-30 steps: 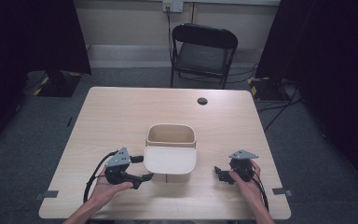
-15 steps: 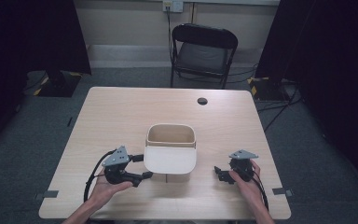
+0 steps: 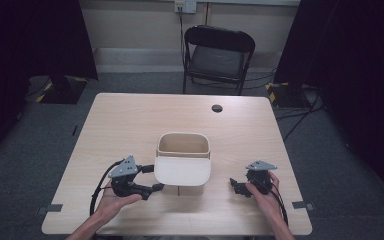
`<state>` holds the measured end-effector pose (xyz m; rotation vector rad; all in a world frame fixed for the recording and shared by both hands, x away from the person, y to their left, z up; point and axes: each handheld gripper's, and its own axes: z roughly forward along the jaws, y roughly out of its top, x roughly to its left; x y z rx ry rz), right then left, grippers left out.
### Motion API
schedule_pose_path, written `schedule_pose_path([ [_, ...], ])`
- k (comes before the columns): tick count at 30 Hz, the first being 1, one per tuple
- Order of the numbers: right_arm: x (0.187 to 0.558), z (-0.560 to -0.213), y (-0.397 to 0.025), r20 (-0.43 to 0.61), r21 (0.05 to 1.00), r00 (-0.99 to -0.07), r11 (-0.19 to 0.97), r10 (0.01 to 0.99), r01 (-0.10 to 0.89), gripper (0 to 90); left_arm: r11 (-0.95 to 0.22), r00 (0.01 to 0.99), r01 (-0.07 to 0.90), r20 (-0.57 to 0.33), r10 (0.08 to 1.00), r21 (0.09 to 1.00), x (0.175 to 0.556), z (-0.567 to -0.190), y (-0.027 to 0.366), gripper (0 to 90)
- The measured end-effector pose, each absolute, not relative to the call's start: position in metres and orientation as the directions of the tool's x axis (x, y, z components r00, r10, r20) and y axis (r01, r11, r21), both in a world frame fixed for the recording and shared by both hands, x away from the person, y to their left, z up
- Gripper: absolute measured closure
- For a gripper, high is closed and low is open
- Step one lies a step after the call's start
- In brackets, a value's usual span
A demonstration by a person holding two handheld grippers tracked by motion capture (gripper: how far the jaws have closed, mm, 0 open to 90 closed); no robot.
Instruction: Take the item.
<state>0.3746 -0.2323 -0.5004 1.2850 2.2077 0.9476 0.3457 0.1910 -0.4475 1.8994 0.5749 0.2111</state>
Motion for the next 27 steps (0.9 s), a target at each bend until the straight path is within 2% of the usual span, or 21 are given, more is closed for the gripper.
schedule_pose_path([
  [27,0.3747,-0.5004,-0.2324,-0.015,0.731,-0.489,0.343,0.872,0.590,11.4,-0.276,0.862,0.287,-0.121,0.492,0.918,0.3472,-0.4405,0.1926,28.3],
])
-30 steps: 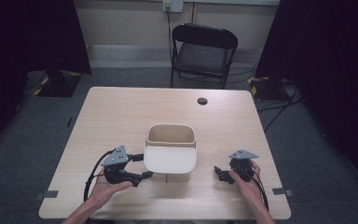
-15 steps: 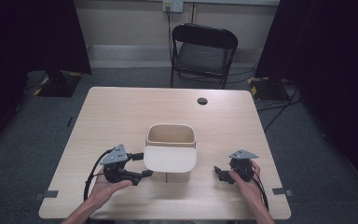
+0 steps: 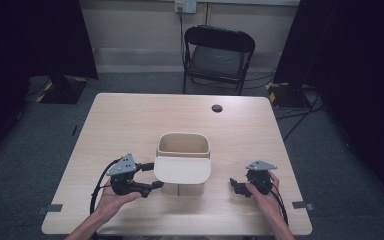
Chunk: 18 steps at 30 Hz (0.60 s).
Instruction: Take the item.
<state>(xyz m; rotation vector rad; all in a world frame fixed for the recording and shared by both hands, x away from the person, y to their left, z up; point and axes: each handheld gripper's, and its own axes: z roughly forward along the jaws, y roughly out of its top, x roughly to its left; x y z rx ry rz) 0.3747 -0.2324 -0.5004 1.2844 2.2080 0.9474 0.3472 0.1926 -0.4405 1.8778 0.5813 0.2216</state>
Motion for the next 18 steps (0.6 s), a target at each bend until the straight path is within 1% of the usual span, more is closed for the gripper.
schedule_pose_path([
  [7,0.3747,-0.5004,-0.2323,-0.014,0.731,-0.489,0.343,0.872,0.591,11.4,-0.264,0.859,0.287,-0.126,0.495,0.921,0.3469,-0.4390,0.1919,28.2],
  [11,0.3747,-0.5004,-0.2323,-0.014,0.731,-0.489,0.343,0.872,0.590,11.4,-0.272,0.855,0.283,-0.113,0.506,0.920,0.3473,-0.4369,0.1916,30.2],
  [18,0.3747,-0.5004,-0.2323,-0.014,0.731,-0.489,0.343,0.872,0.590,11.4,-0.258,0.854,0.286,-0.123,0.506,0.923,0.3476,-0.4361,0.1913,29.7],
])
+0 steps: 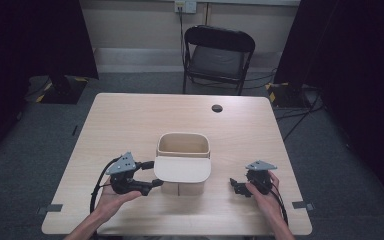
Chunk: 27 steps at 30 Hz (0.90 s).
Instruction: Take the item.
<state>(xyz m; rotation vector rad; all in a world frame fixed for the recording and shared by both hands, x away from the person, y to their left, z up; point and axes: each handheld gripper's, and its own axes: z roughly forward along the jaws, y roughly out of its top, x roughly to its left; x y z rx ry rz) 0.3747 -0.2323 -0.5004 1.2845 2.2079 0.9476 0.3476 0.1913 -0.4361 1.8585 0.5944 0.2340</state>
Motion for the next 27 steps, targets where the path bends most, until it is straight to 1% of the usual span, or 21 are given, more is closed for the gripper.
schedule_pose_path([
  [9,0.3747,-0.5004,-0.2323,-0.015,0.731,-0.489,0.343,0.872,0.590,11.4,-0.242,0.851,0.285,-0.129,0.509,0.928,0.3475,-0.4341,0.1911,30.3],
  [16,0.3747,-0.5004,-0.2324,-0.014,0.731,-0.489,0.343,0.872,0.590,11.4,-0.240,0.848,0.281,-0.123,0.516,0.929,0.3487,-0.4320,0.1883,27.6],
  [27,0.3747,-0.5004,-0.2323,-0.015,0.731,-0.489,0.343,0.872,0.590,11.4,-0.234,0.846,0.291,-0.135,0.516,0.928,0.3493,-0.4310,0.1891,27.9],
])
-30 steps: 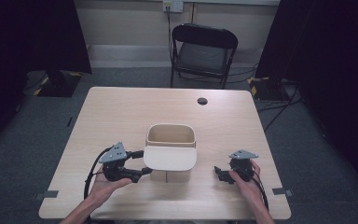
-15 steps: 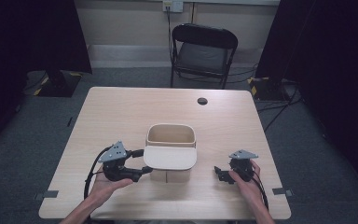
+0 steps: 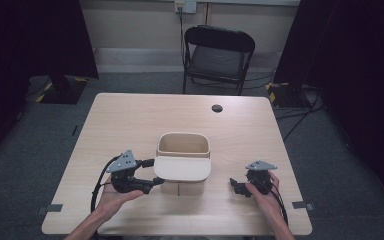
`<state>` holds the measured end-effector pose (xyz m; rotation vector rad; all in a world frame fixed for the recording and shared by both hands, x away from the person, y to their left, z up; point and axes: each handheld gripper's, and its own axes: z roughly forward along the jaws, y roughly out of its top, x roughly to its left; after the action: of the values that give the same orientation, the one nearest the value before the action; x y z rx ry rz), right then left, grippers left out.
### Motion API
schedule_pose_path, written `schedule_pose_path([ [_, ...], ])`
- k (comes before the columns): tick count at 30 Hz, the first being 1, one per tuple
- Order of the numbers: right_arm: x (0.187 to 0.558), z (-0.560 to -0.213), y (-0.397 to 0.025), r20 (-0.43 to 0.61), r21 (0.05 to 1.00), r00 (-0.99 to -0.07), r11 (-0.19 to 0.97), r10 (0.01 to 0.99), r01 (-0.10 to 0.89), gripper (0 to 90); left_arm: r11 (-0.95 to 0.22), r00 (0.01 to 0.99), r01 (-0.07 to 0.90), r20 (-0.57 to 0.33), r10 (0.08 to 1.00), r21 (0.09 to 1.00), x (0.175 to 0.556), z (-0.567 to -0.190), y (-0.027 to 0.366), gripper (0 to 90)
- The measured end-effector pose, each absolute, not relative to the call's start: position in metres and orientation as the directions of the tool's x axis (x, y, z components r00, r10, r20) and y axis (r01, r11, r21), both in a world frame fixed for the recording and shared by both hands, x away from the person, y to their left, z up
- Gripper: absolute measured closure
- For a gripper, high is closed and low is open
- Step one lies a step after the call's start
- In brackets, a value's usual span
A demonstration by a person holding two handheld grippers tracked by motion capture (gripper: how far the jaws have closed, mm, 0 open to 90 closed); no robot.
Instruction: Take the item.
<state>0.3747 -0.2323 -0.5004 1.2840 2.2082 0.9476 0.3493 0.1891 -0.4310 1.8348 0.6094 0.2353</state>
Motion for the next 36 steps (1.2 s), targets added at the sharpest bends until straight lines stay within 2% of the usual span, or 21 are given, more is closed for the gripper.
schedule_pose_path([
  [36,0.375,-0.500,-0.232,-0.015,0.731,-0.489,0.343,0.872,0.590,11.4,-0.213,0.853,0.262,-0.123,0.508,0.941,0.356,-0.420,0.195,31.3],
])
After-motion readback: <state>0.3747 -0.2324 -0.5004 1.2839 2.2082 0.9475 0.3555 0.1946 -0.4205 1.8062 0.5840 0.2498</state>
